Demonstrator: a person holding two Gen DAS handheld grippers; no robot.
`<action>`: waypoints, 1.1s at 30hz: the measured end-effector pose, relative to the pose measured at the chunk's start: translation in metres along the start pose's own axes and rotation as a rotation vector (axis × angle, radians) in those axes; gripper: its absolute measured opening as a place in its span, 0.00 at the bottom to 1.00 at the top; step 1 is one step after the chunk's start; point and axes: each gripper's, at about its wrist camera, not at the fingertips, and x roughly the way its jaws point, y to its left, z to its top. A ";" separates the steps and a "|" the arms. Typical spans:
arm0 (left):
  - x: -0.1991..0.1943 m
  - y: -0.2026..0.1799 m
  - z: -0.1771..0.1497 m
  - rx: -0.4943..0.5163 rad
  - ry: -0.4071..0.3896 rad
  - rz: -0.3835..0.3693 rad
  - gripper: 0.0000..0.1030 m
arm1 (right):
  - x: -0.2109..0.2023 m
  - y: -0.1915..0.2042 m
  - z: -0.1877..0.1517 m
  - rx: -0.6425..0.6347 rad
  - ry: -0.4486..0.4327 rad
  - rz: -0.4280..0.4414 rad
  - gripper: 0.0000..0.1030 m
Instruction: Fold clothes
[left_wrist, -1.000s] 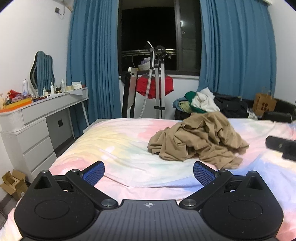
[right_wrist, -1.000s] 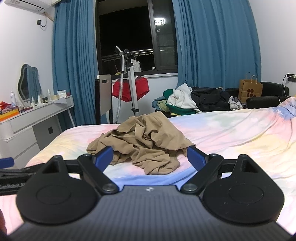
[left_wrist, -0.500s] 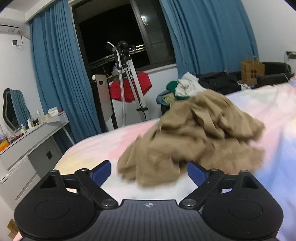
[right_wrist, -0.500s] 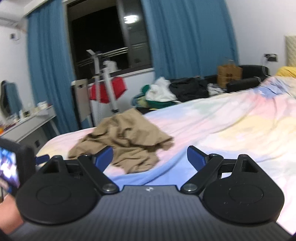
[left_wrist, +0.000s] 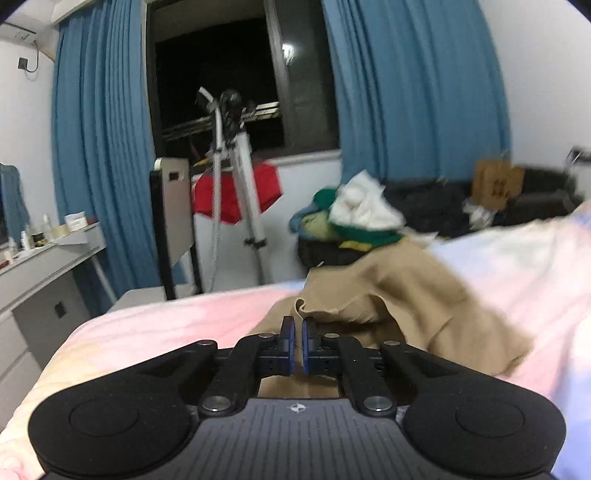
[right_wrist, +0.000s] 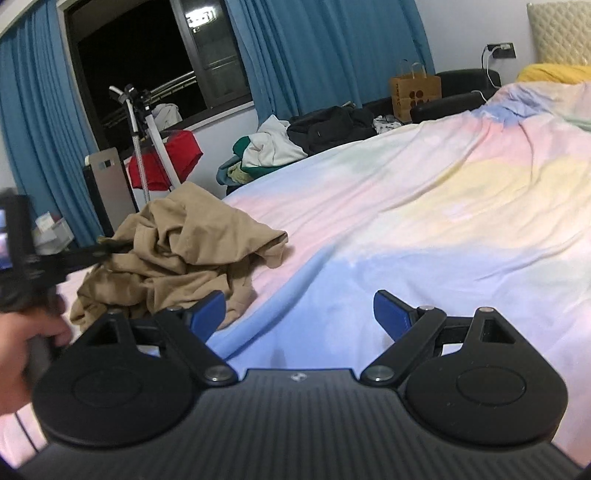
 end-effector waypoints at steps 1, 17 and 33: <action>-0.017 0.006 0.004 -0.016 -0.017 -0.018 0.03 | 0.000 0.000 0.000 0.003 -0.012 0.007 0.86; -0.269 0.131 0.011 -0.228 -0.177 -0.247 0.03 | -0.068 0.036 0.000 -0.111 -0.108 0.282 0.86; -0.214 0.240 -0.059 -0.437 0.213 0.005 0.06 | -0.012 0.047 -0.015 -0.004 0.135 0.298 0.85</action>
